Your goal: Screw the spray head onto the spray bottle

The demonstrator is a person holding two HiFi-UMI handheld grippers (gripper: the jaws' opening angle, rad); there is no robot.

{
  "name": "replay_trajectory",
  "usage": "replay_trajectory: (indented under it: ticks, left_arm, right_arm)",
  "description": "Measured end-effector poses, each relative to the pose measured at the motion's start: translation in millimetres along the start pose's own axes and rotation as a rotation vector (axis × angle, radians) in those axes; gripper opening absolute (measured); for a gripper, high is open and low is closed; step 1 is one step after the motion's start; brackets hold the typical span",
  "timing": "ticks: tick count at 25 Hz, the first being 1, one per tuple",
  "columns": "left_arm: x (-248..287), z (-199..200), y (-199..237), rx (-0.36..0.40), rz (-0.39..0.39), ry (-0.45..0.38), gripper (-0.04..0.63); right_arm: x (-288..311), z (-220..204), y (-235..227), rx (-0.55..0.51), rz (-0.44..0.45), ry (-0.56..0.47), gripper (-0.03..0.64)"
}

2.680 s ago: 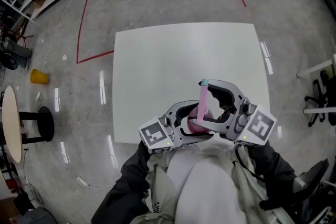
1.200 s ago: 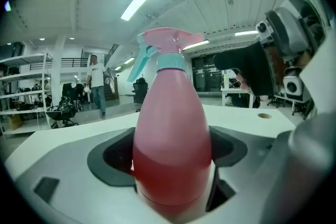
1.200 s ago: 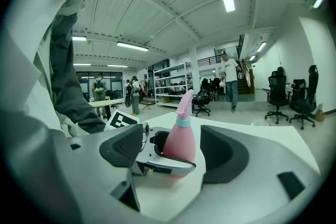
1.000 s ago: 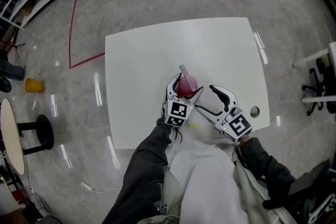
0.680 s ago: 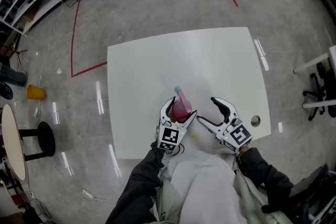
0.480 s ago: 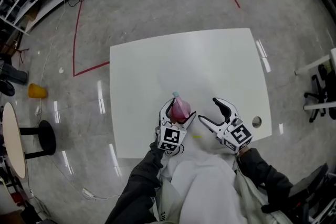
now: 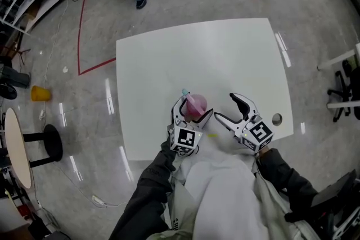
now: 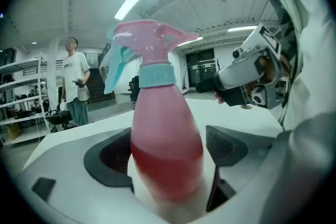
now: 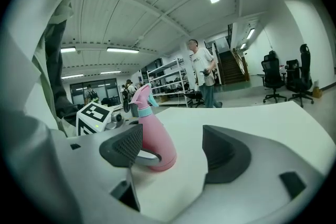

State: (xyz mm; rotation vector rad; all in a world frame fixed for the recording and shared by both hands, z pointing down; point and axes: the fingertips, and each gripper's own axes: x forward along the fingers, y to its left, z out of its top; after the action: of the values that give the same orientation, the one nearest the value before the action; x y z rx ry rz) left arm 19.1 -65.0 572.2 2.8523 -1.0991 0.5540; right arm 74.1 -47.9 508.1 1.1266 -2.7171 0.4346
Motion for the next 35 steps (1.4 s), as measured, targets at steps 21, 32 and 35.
replay_trajectory:
  ticks: [21,32,35]
  left_arm:
    - [-109,-6,49,-0.316,0.391,-0.018,0.006]
    - [-106,-4,38,-0.328,0.373,-0.036,0.006]
    - [-108,-5,44,-0.336,0.377,-0.036,0.006]
  right_arm:
    - [-4,1,5,-0.011,-0.049,-0.023,-0.005]
    - [-7,-13,5,-0.065,-0.075,0.02,-0.006]
    - [-1,-13,7,-0.071,-0.069,0.028,-0.006]
